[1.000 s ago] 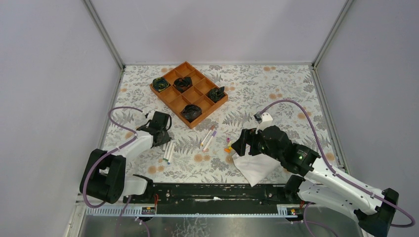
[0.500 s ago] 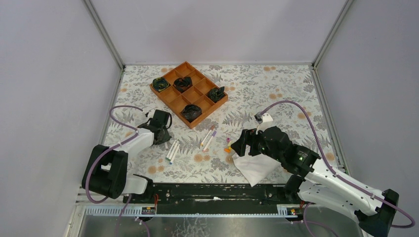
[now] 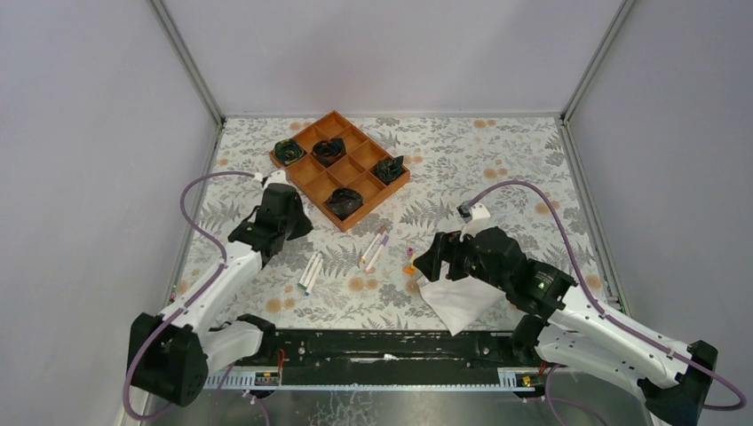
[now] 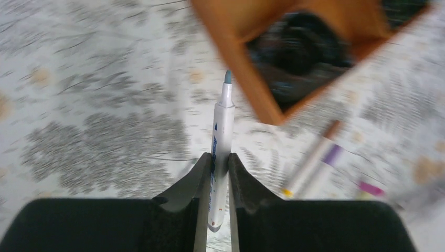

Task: Insert the pens into the pen caps
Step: Pick up the pen from the center of the board.

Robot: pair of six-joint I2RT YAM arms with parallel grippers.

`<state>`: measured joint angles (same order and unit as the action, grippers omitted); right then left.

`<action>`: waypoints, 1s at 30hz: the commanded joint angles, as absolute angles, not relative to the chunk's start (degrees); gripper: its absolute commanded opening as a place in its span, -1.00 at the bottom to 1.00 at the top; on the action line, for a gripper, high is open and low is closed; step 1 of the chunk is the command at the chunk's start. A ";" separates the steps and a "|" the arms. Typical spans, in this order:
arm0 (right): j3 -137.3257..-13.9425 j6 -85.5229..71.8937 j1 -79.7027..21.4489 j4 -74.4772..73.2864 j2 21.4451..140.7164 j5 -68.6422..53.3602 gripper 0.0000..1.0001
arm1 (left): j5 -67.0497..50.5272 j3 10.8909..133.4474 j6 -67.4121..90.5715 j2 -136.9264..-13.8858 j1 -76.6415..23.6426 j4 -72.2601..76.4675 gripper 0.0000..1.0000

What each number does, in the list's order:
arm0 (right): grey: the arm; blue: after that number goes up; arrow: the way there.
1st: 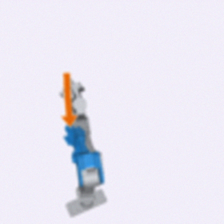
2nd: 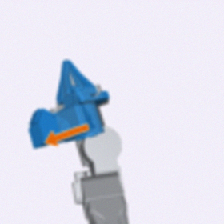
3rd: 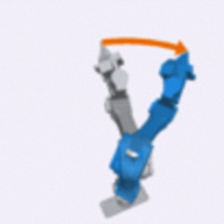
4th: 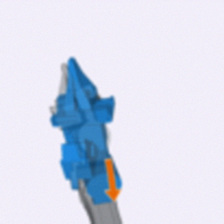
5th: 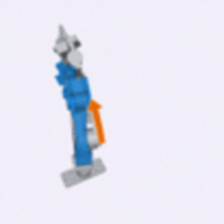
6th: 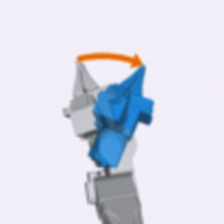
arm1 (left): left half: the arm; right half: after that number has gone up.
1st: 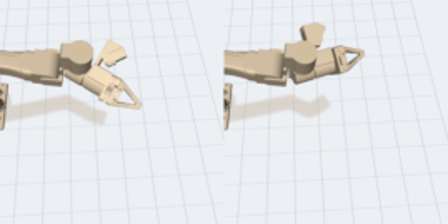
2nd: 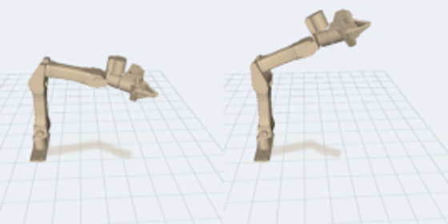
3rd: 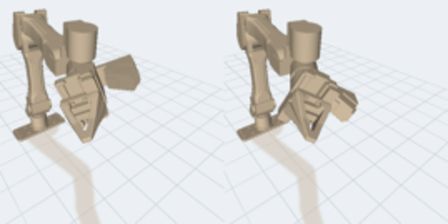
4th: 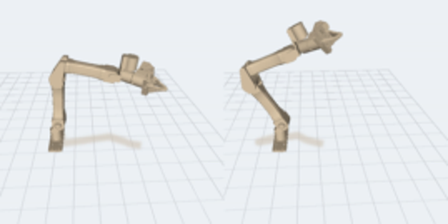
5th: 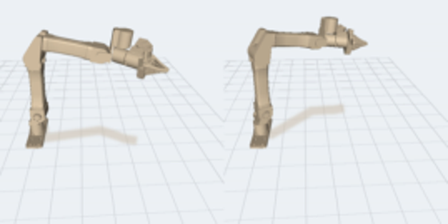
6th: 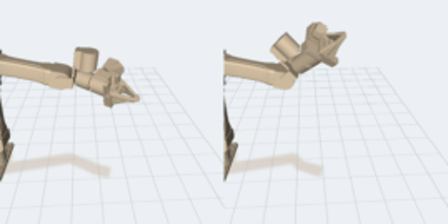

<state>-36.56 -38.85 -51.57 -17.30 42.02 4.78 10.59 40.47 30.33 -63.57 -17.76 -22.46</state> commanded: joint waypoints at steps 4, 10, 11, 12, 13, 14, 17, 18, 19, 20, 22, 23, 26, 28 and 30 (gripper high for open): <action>-42.05 -38.94 -51.19 -11.53 43.85 -0.16 0.75 | -16.97 44.33 21.45 -57.21 -26.55 -13.80 -1.00; -43.92 -41.12 -51.21 -4.81 46.75 -5.00 0.75 | -34.38 41.29 20.97 -53.76 -32.37 -4.09 -1.00; -44.16 -41.37 -51.30 -4.20 47.34 -5.20 0.75 | -36.04 40.89 21.32 -53.57 -32.69 -2.85 -1.00; -44.53 -41.56 -51.27 -3.74 48.05 -5.38 0.75 | -37.39 40.64 21.55 -53.53 -32.96 -2.11 -1.00; -44.82 -41.96 -51.19 -3.37 48.74 -5.61 0.74 | -38.56 40.40 21.88 -53.54 -33.30 -1.43 -1.00; -45.21 -42.33 -51.19 -3.10 49.66 -5.85 0.74 | -39.38 40.16 22.19 -53.72 -33.68 -0.63 -1.00; -45.97 -43.64 -51.31 -0.80 51.91 -8.25 0.70 | -40.28 39.82 22.39 -54.24 -34.91 0.57 -1.00; -46.07 -44.20 -51.24 0.18 52.32 -8.93 0.69 | -40.20 39.75 22.27 -54.35 -35.30 0.57 -1.00; -46.08 -44.77 -51.19 1.13 52.68 -9.31 0.69 | -40.03 39.73 21.99 -54.47 -35.59 0.64 -1.00; -45.87 -45.30 -51.23 1.89 52.82 -9.43 0.68 | -39.87 39.68 21.85 -54.42 -35.84 0.63 -1.00; -45.48 -46.30 -51.26 2.96 53.06 -8.93 0.67 | -40.02 39.59 21.71 -54.45 -36.26 0.77 -1.00; -45.41 -46.78 -51.24 3.24 53.34 -8.58 0.65 | -40.19 39.49 21.71 -54.28 -36.52 0.98 -1.00; -45.10 -47.97 -51.23 4.30 54.10 -8.10 0.46 | -40.91 39.36 21.67 -54.12 -36.95 1.19 -1.00; -45.18 -48.40 -51.21 5.07 54.80 -8.64 0.35 | -41.49 39.26 21.53 -54.11 -37.00 1.21 -1.00; -45.48 -48.55 -51.28 5.68 55.50 -9.34 0.19 | -41.82 39.19 21.45 -54.21 -37.09 1.21 -1.00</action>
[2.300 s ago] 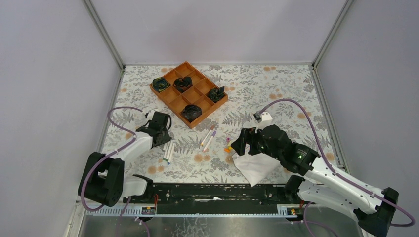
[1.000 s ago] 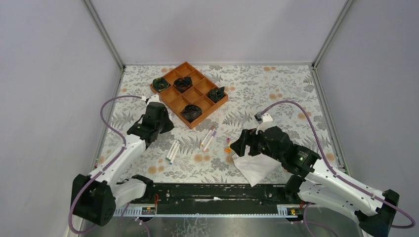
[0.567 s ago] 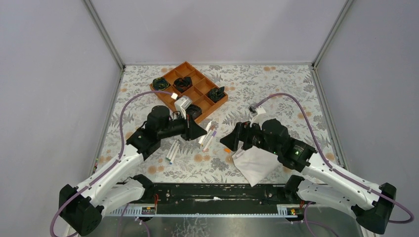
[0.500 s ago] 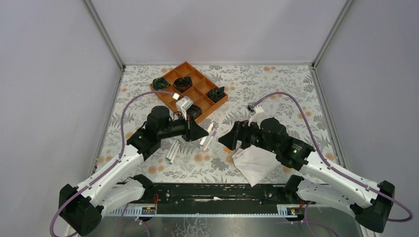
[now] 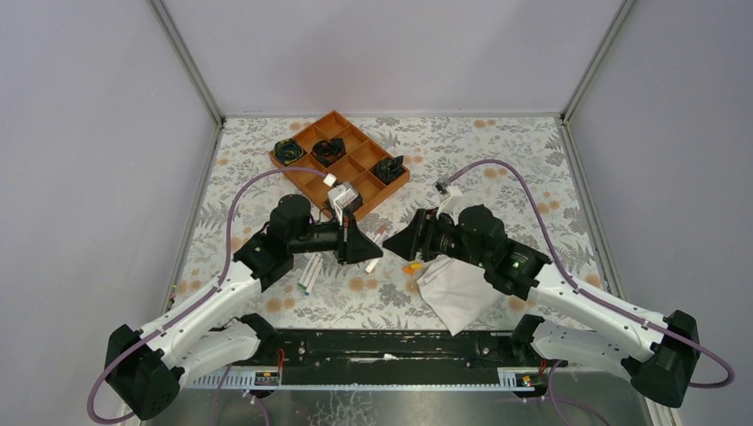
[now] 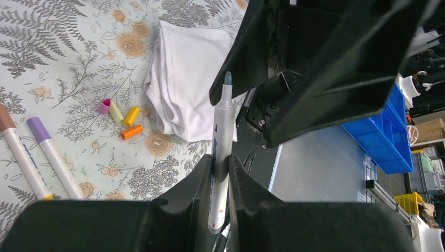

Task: Insert the pens into the pen caps
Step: Pick up the pen from the center of the board.

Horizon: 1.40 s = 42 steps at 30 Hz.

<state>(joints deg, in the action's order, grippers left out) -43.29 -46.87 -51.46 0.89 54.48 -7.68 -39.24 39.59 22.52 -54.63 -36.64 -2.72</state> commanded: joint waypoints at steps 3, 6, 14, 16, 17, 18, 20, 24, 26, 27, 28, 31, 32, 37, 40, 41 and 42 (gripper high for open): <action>-45.95 -48.52 -51.23 6.16 56.57 -10.81 -0.03 | -41.50 39.23 21.36 -54.24 -37.25 1.25 -1.00; -46.12 -48.42 -51.19 6.02 57.19 -11.56 -0.22 | -41.54 39.19 21.32 -54.21 -37.27 1.63 -1.00; -45.66 -48.08 -51.32 6.24 57.72 -11.60 -0.64 | -42.63 38.68 21.34 -54.37 -37.44 2.27 -1.00; -45.61 -48.00 -51.28 6.50 57.72 -11.73 -0.78 | -42.65 38.67 21.26 -54.47 -37.54 2.28 -1.00; -45.55 -47.90 -51.21 6.62 57.67 -11.77 -0.84 | -42.68 38.67 21.24 -54.58 -37.53 2.29 -1.00; -45.53 -47.96 -51.23 6.84 57.59 -11.84 -0.89 | -42.78 38.63 21.34 -54.71 -37.57 2.29 -1.00; -45.44 -47.91 -51.22 7.02 57.44 -11.86 -0.96 | -42.78 38.75 21.42 -55.07 -37.54 2.26 -1.00; -45.20 -48.18 -51.21 7.48 57.06 -12.33 -1.00 | -42.66 38.87 21.53 -55.68 -37.54 2.07 -0.71; -44.91 -48.51 -51.19 7.93 56.68 -12.52 -1.00 | -42.34 38.99 21.37 -55.68 -37.53 1.81 -0.55; -44.78 -48.56 -51.28 8.11 56.53 -12.56 -1.00 | -42.01 39.04 21.14 -55.78 -37.53 1.38 -0.48; -44.79 -48.64 -51.32 8.32 56.33 -12.57 -1.00 | -41.76 39.15 20.87 -55.81 -37.53 0.97 -0.43; -44.68 -49.04 -51.19 8.80 55.96 -12.85 -1.00 | -40.92 39.27 20.33 -55.98 -37.68 0.16 -0.36; -44.61 -49.16 -51.23 9.10 55.91 -13.08 -1.00 | -40.99 39.34 20.23 -56.18 -37.76 0.00 -0.33; -44.58 -49.40 -51.26 9.84 56.20 -13.62 -1.00 | -41.82 39.64 20.21 -57.18 -38.46 -0.01 -0.61; -44.46 -48.92 -51.27 9.29 56.43 -13.32 -0.95 | -41.10 39.75 20.29 -57.33 -38.68 -0.09 -1.00; -44.58 -48.32 -51.23 8.41 56.28 -12.61 -0.80 | -39.81 39.84 20.24 -57.08 -38.67 -0.63 -1.00; -44.85 -47.36 -51.28 6.85 55.95 -11.63 -0.65 | -37.90 40.00 19.91 -56.52 -38.67 -1.51 -1.00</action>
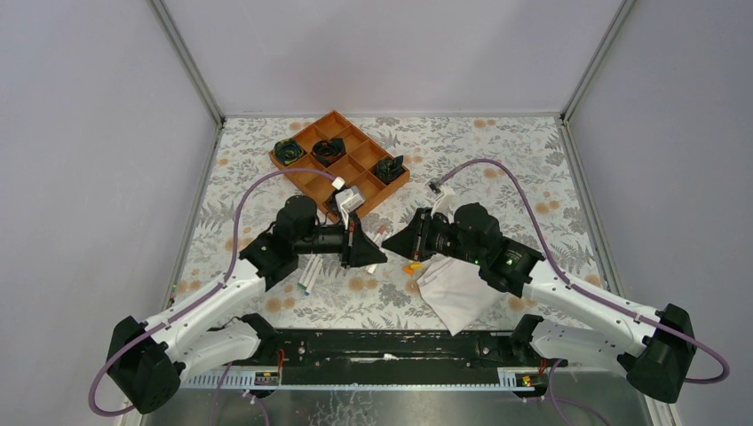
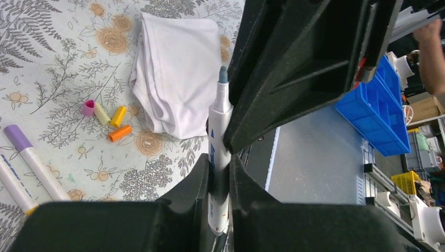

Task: Insert the pens into the pen caps
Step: Pick up the pen from the center of the board.

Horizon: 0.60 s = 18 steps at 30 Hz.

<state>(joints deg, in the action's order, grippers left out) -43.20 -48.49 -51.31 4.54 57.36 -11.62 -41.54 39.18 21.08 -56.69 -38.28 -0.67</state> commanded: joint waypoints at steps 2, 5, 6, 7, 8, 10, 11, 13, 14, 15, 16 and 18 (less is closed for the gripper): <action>-45.59 -44.71 -51.22 2.69 55.02 -8.29 -0.25 | -32.03 40.81 18.80 -55.50 -38.55 -4.07 -1.00; -46.43 -40.56 -51.29 -5.98 53.54 -2.11 0.06 | -22.22 42.74 17.96 -54.52 -37.05 -9.03 -1.00; -46.54 -39.16 -51.24 -8.79 53.32 0.14 0.08 | -20.21 43.42 17.75 -54.31 -35.88 -10.29 -1.00; -46.52 -37.81 -51.29 -11.05 53.31 1.73 0.08 | -18.81 43.88 17.68 -54.01 -34.08 -11.09 -1.00; -46.45 -36.54 -51.29 -13.24 53.58 2.93 0.07 | -18.06 44.26 17.81 -53.66 -31.99 -11.55 -1.00; -45.80 -33.85 -51.27 -16.43 54.93 3.68 0.01 | -16.02 44.25 17.82 -52.65 -27.93 -11.65 -1.00; -45.36 -32.74 -51.31 -17.41 56.06 3.43 -0.02 | -13.98 44.10 17.84 -52.03 -26.52 -11.72 -1.00; -44.27 -30.91 -51.29 -18.00 58.46 1.89 -0.07 | -9.41 43.68 17.96 -50.98 -24.66 -12.22 -1.00; -43.77 -29.95 -51.26 -17.85 59.73 0.36 -0.09 | -7.47 43.49 18.12 -50.45 -24.09 -12.61 -1.00; -43.49 -29.36 -51.32 -17.61 61.09 -0.75 -0.11 | -5.98 43.49 18.40 -50.12 -23.61 -13.17 -1.00; -43.35 -28.97 -51.35 -17.35 62.63 -1.82 -0.13 | -4.90 43.46 18.47 -49.72 -23.37 -13.60 -1.00; -43.39 -28.53 -51.45 -16.53 65.87 -3.36 -0.14 | -4.01 43.08 18.39 -48.91 -23.29 -13.87 -1.00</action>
